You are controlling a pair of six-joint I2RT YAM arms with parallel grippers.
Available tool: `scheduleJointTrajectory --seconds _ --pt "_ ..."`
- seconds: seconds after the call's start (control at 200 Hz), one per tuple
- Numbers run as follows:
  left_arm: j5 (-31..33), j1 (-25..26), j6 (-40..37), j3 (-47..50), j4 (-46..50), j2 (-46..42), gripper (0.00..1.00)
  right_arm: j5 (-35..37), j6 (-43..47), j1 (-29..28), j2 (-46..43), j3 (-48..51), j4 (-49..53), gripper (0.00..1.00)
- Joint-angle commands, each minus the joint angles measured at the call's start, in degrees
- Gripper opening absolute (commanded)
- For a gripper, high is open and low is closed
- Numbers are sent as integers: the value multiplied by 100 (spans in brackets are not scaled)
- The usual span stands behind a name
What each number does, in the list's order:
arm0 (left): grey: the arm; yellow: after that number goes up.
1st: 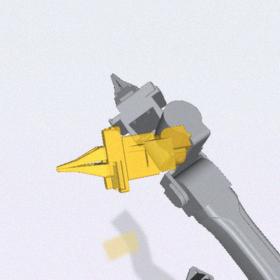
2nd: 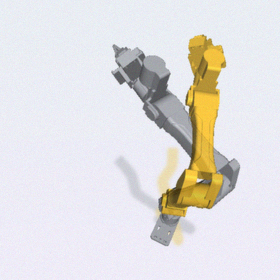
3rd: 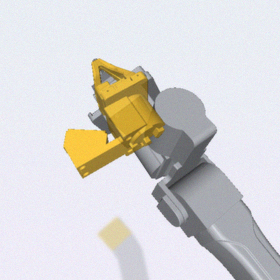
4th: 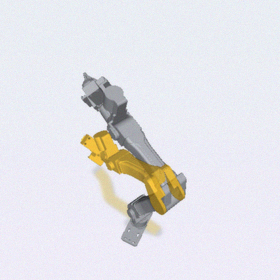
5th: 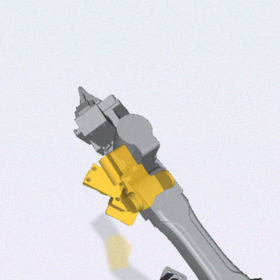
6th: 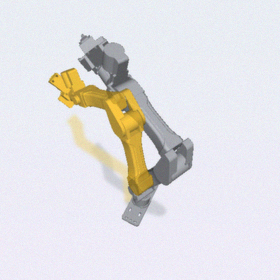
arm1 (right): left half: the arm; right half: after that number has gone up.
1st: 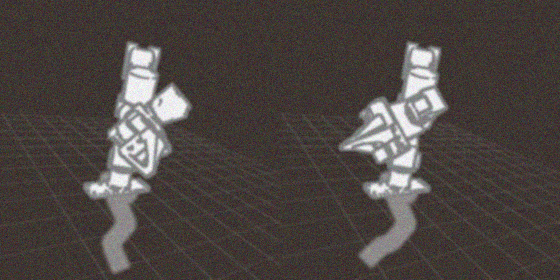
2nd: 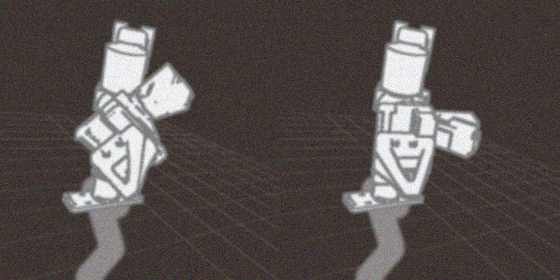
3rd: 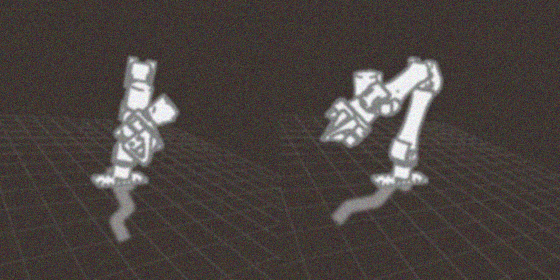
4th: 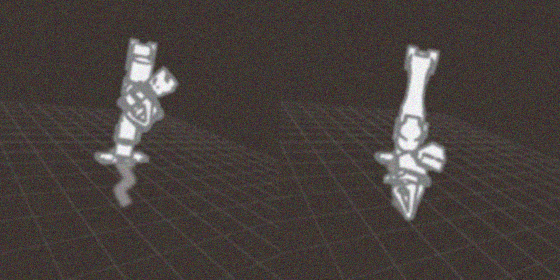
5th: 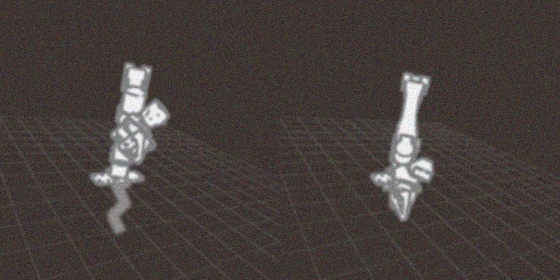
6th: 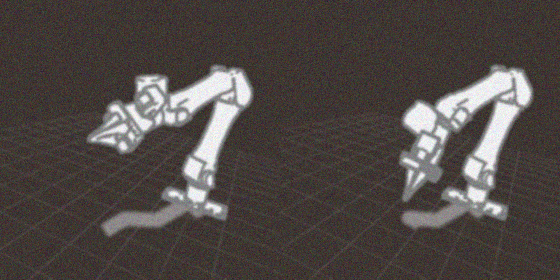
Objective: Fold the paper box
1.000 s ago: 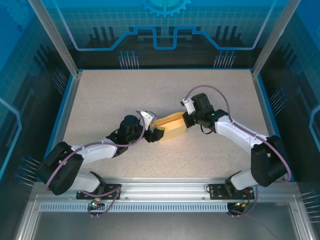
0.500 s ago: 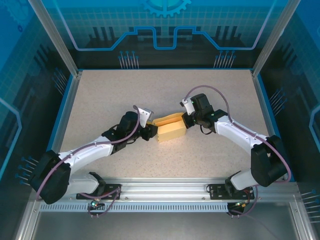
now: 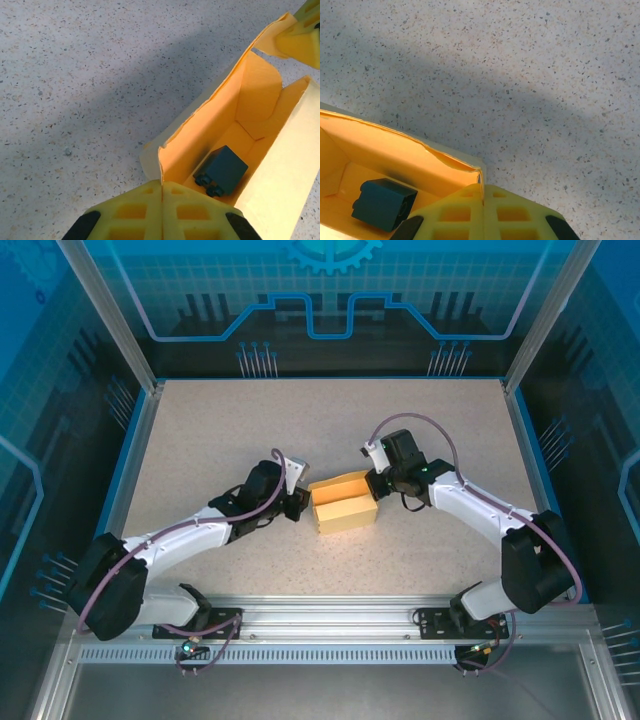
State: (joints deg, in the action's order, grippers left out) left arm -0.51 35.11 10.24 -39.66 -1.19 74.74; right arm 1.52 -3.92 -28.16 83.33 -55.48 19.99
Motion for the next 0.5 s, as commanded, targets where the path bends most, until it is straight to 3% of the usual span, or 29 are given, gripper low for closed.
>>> scheduleJointTrajectory --seconds 0.0,0.11,0.325,0.495 --pt "90 66 38 -125 61 49 7 -91 -149 -127 6 -91 198 6" --pt "165 99 50 -147 97 3 31 -72 -154 -128 -26 -94 214 6" --pt "395 108 64 68 42 -514 61 -64 -139 -133 -51 -89 216 5" --pt "477 192 123 526 -66 -1289 69 -64 -132 -148 -62 -94 215 6"
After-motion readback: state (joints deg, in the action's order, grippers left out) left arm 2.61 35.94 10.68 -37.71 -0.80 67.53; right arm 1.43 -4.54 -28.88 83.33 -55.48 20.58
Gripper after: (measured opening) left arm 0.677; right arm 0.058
